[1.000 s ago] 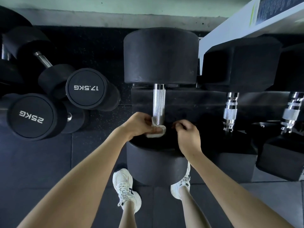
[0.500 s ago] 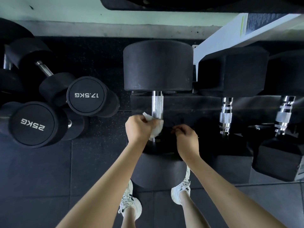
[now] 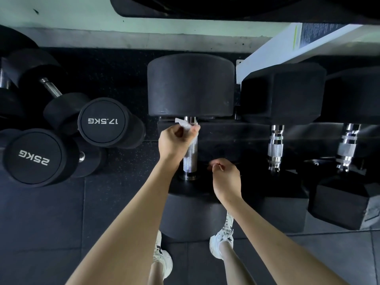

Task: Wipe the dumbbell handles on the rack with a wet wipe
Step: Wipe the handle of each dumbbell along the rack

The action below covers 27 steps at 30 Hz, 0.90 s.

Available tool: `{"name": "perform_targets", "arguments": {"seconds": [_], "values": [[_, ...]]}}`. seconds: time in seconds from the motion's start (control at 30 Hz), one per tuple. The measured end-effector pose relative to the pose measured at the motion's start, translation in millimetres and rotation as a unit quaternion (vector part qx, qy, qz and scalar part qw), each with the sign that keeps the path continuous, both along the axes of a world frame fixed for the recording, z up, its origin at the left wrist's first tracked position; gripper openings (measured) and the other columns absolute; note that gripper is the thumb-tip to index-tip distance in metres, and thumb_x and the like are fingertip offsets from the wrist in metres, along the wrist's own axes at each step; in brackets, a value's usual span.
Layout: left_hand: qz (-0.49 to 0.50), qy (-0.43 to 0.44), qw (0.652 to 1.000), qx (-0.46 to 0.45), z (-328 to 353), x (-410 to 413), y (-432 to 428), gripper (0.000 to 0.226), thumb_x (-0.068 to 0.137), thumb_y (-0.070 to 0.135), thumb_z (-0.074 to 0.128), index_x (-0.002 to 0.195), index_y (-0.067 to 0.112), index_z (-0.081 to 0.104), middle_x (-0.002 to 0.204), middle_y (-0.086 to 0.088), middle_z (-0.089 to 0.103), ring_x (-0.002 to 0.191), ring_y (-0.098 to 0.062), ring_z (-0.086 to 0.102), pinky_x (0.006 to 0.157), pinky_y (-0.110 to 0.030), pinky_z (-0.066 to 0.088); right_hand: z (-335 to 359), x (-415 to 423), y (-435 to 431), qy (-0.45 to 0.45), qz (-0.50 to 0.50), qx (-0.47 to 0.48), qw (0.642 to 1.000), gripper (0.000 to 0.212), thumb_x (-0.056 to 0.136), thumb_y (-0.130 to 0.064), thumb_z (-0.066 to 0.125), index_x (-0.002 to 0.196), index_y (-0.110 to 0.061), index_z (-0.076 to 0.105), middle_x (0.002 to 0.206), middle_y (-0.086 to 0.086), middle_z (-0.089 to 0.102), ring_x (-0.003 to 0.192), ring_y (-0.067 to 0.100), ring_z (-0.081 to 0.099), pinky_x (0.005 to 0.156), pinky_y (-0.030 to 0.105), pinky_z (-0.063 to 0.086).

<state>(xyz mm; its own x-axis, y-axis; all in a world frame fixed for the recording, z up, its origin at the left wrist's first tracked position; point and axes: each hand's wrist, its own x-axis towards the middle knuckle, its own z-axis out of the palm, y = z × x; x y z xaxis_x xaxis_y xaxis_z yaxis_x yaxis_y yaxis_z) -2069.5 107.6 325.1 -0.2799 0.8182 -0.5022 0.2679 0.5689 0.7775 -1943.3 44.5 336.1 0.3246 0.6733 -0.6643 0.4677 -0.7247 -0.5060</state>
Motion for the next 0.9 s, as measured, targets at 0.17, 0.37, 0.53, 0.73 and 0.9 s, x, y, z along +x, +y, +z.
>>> {"name": "perform_targets", "arguments": {"seconds": [0.17,0.37,0.53,0.73,0.9], "values": [[-0.043,0.028,0.998,-0.029,1.2,-4.1,-15.7,0.043,0.074,0.042,0.076,0.056,0.013,0.051,0.051,0.005,0.046,0.051,-0.012,0.041,0.053,-0.028,0.035,3.7,-0.6,0.8,0.016,-0.011,0.000,1.000,0.028,0.091,-0.010,0.041,0.100,-0.018,0.066,0.095,0.002,0.069,0.080,0.020,0.061,0.061,0.024,0.039],[-0.122,0.131,0.978,-0.111,19.0,-3.3,-40.7,0.026,0.072,0.036,0.078,0.063,0.015,0.063,0.054,0.003,0.053,0.054,-0.013,0.048,0.047,-0.023,0.033,16.1,1.7,2.4,0.018,0.013,0.008,1.000,0.023,0.093,-0.016,0.047,0.109,-0.017,0.064,0.105,0.000,0.066,0.093,0.017,0.055,0.078,0.025,0.038],[0.025,0.061,0.994,-0.088,50.2,1.5,-49.6,0.019,0.080,0.025,0.072,0.070,0.010,0.066,0.066,-0.003,0.062,0.065,-0.018,0.056,0.056,-0.025,0.042,44.7,16.9,0.7,0.064,-0.026,0.068,0.995,0.019,0.093,-0.021,0.053,0.108,-0.021,0.065,0.094,-0.014,0.063,0.087,0.004,0.056,0.071,0.014,0.039],[0.161,-0.255,0.950,-0.079,100.9,21.4,-71.2,0.002,0.085,0.009,0.067,0.085,0.010,0.069,0.083,-0.007,0.070,0.081,-0.021,0.067,0.077,-0.035,0.055,86.6,24.8,-6.6,0.264,-0.056,-0.011,0.963,0.044,0.086,-0.044,0.064,0.126,-0.032,0.051,0.117,-0.004,0.065,0.108,0.010,0.061,0.099,0.032,0.046],[0.123,-0.248,0.957,-0.087,118.2,32.1,-77.9,0.012,0.084,0.002,0.066,0.096,0.005,0.067,0.092,-0.010,0.070,0.090,-0.026,0.067,0.081,-0.038,0.055,119.3,40.7,-11.0,0.356,-0.069,-0.051,0.931,0.040,0.086,-0.019,0.069,0.122,-0.011,0.053,0.105,0.012,0.070,0.090,0.025,0.071,0.078,0.040,0.059]]}}
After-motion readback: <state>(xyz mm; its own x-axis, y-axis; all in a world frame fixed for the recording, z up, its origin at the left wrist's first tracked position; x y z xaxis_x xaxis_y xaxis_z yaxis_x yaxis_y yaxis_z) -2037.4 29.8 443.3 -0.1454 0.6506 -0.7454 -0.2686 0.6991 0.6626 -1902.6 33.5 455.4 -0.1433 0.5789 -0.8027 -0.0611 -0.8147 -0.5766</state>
